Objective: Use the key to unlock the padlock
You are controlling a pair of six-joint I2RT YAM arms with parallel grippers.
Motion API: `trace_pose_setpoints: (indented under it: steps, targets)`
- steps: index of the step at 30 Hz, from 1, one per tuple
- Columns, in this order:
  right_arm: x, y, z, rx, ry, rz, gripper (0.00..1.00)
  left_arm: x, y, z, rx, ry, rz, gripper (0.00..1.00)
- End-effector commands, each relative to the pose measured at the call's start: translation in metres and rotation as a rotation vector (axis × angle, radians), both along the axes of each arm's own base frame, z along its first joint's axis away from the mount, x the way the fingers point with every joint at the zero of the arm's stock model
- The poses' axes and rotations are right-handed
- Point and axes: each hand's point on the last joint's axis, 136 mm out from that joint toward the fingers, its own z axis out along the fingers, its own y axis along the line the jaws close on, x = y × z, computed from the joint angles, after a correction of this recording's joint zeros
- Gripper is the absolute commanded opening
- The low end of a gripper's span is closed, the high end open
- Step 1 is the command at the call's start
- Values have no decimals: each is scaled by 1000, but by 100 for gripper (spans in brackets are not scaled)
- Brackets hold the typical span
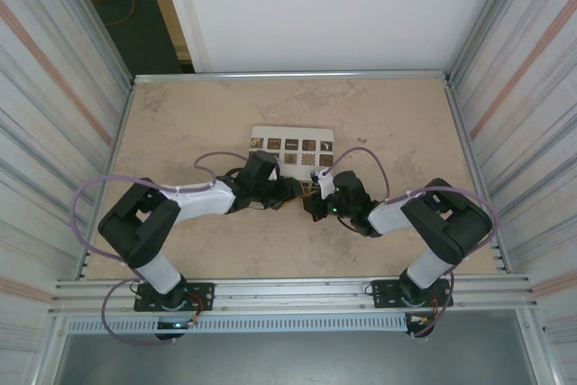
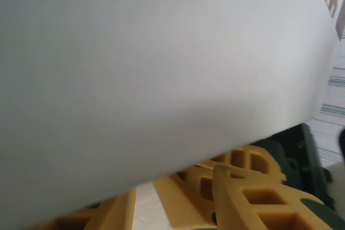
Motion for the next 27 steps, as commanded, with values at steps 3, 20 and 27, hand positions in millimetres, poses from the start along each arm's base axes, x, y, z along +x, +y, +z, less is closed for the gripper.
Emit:
trace_pose_setpoints:
  steps: [3,20,27]
  targets:
    - [2,-1,4,46,17,-16,0,-4,0,17,-56,-24,-12,49]
    - [0,2,20,62,197,3,0,-8,92,60,-75,-300,326,64]
    - [0,5,30,66,297,-11,0,-19,114,65,-158,-342,412,67]
